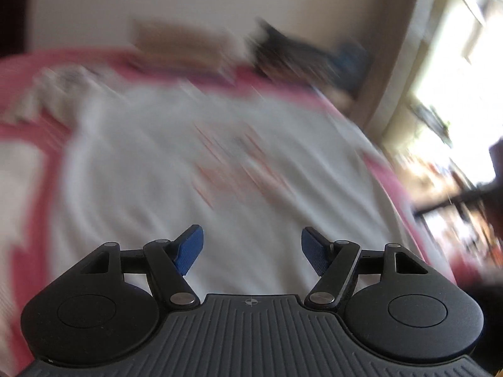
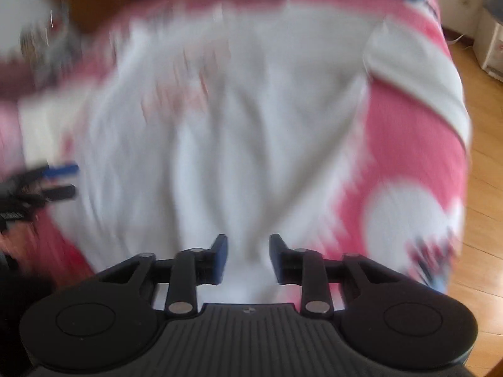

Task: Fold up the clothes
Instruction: 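Grasp the sweatshirt sleeve cuff with the left gripper, then fold the held sleeve across the sweatshirt body with the left gripper, release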

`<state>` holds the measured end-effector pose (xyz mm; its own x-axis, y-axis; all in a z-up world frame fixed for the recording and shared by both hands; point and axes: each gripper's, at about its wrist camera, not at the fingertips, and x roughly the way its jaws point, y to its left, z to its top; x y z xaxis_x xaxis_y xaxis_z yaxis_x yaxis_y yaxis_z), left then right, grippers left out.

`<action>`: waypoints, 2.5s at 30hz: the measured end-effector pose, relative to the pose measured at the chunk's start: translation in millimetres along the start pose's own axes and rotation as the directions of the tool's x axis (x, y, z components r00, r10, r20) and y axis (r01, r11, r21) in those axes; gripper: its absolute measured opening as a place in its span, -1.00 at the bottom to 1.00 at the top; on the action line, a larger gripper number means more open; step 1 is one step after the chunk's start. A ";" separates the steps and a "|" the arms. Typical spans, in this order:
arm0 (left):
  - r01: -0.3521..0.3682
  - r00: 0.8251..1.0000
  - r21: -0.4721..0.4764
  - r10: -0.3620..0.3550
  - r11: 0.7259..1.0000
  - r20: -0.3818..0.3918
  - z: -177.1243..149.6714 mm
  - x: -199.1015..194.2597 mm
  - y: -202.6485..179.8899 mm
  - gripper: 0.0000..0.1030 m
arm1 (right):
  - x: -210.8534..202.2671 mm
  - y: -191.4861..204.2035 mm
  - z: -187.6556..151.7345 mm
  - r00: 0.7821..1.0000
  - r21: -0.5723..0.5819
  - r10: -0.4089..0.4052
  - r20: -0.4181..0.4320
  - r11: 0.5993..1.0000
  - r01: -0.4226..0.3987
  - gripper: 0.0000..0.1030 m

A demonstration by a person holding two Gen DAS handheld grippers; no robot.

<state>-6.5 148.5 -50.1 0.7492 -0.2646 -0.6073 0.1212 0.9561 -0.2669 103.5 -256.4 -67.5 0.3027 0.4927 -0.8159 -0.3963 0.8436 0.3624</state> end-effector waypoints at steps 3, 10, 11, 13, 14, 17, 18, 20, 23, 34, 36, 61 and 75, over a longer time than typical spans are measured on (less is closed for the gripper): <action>-0.145 0.985 -0.192 0.160 0.970 0.064 53.9 4.2 58.3 0.35 | 31.6 27.7 37.5 0.980 0.084 0.127 0.156 0.986 -0.141 -0.13; -0.446 0.887 -0.307 0.461 0.841 -0.028 133.7 54.3 182.8 0.35 | 160.8 81.3 76.2 0.939 0.282 0.257 0.227 0.906 -0.316 -0.13; -0.502 0.861 -0.245 0.505 0.829 -0.058 139.3 68.4 190.8 0.35 | 174.9 82.9 75.7 0.939 0.306 0.261 0.225 0.896 -0.322 -0.13; -0.570 0.821 -0.109 0.560 0.814 -0.113 142.7 100.8 203.0 0.35 | 190.9 82.4 65.8 0.942 0.313 0.252 0.224 0.896 -0.314 -0.13; -0.595 0.799 -0.042 0.585 0.803 -0.137 142.2 117.2 207.8 0.35 | 192.9 80.4 58.9 0.945 0.294 0.234 0.228 0.909 -0.296 -0.13; -0.637 0.739 0.134 0.651 0.759 -0.175 137.2 157.1 219.4 0.35 | 184.3 72.6 27.1 0.930 0.255 0.247 0.274 0.913 -0.318 -0.15; -0.647 0.721 0.180 0.672 0.741 -0.170 137.1 168.0 222.5 0.34 | 184.5 71.0 24.4 0.921 0.251 0.259 0.292 0.908 -0.335 -0.14; -0.684 0.678 0.243 0.722 0.688 -0.137 136.8 183.5 227.0 0.22 | 180.8 69.4 22.4 0.910 0.244 0.276 0.309 0.902 -0.356 -0.15; -0.736 0.598 0.307 0.792 0.603 -0.122 139.2 190.7 235.1 -0.42 | 178.1 68.2 19.2 0.901 0.213 0.293 0.320 0.904 -0.370 -0.15; -0.838 0.158 0.542 0.977 0.057 0.141 167.4 154.6 290.3 -0.85 | 180.5 69.6 21.5 0.891 0.142 0.335 0.307 0.909 -0.391 -0.15; -0.824 0.102 0.567 0.980 -0.012 0.170 166.4 153.4 301.1 -0.85 | 181.0 68.1 21.7 0.887 0.143 0.345 0.305 0.905 -0.401 -0.15; -0.669 0.701 0.704 0.518 0.238 0.490 106.9 144.7 -5.2 -0.52 | 180.7 67.3 21.8 0.879 0.175 0.346 0.328 0.892 -0.417 -0.15; -0.457 0.843 0.451 0.535 0.767 -0.056 57.4 137.0 9.4 0.17 | 181.5 65.0 23.4 0.876 0.202 0.349 0.333 0.881 -0.428 -0.14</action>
<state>134.7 128.5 -92.8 0.6601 0.2814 -0.6965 0.0442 0.9110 0.4100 152.9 -107.2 -181.5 0.4157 0.7973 -0.4377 -0.3037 0.5753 0.7595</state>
